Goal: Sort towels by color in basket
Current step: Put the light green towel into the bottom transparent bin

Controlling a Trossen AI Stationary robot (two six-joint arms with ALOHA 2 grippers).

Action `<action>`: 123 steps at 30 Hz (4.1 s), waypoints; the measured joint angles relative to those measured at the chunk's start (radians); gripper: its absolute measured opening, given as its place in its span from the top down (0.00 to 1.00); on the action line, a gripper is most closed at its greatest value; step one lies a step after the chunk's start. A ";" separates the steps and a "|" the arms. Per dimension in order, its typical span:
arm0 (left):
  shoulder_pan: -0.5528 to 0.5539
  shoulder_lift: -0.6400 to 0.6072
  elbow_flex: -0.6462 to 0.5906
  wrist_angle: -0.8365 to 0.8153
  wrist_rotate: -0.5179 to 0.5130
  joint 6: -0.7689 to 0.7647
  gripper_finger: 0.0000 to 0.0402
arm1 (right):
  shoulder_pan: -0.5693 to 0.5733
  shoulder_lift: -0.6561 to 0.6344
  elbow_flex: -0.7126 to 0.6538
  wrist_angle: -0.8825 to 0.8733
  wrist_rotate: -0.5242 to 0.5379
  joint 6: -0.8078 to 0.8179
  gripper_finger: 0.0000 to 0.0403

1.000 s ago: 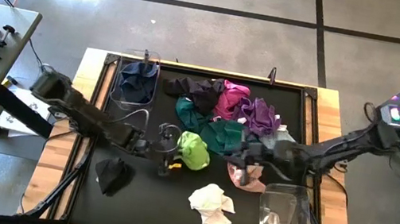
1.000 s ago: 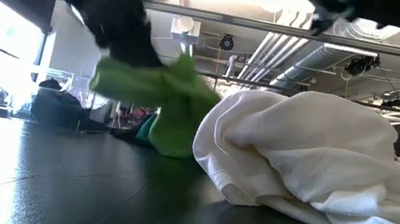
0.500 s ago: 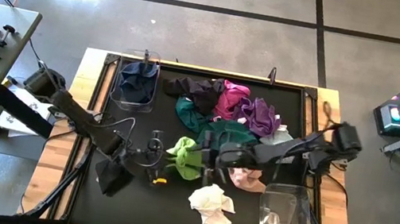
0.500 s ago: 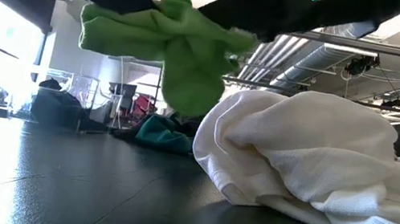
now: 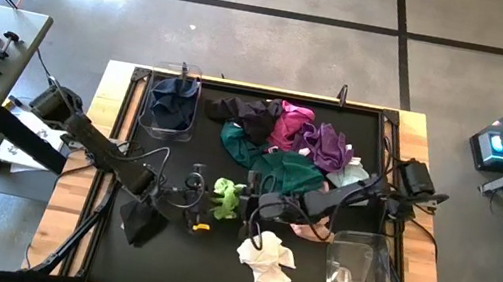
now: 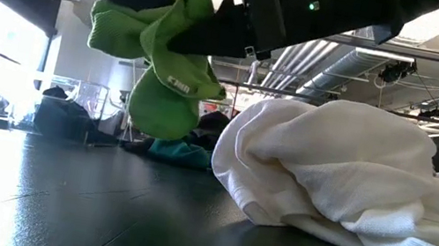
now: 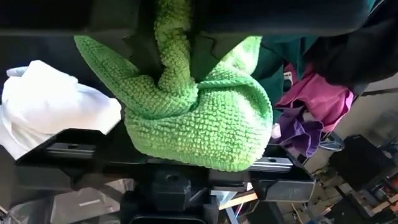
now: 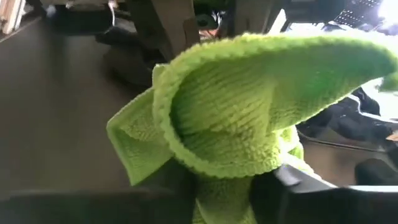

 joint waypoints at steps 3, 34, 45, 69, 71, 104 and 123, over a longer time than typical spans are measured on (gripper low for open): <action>0.000 -0.001 0.002 0.002 0.003 0.016 0.77 | 0.021 -0.034 0.002 -0.132 0.085 0.043 0.91; 0.000 -0.111 0.002 -0.289 -0.246 0.094 0.57 | 0.809 -0.342 0.224 -1.737 -0.422 2.415 0.85; 0.000 -0.111 0.002 -0.240 -0.238 0.072 0.57 | 0.759 -0.391 0.193 -1.656 -0.519 2.258 0.57; 0.000 -0.111 0.002 -0.242 -0.188 -0.004 0.57 | 0.693 -0.404 -0.151 -1.236 -0.511 2.319 0.51; 0.000 -0.111 0.002 -0.243 -0.188 -0.003 0.57 | 0.685 -0.404 -0.209 -1.182 -0.510 2.327 0.51; 0.001 -0.111 0.002 -0.241 -0.188 -0.028 0.57 | 0.688 -0.239 -0.100 -1.297 -0.562 2.346 0.51; 0.001 -0.111 0.001 -0.241 -0.188 -0.029 0.57 | 0.724 -0.262 -0.015 -1.594 -0.536 2.448 0.51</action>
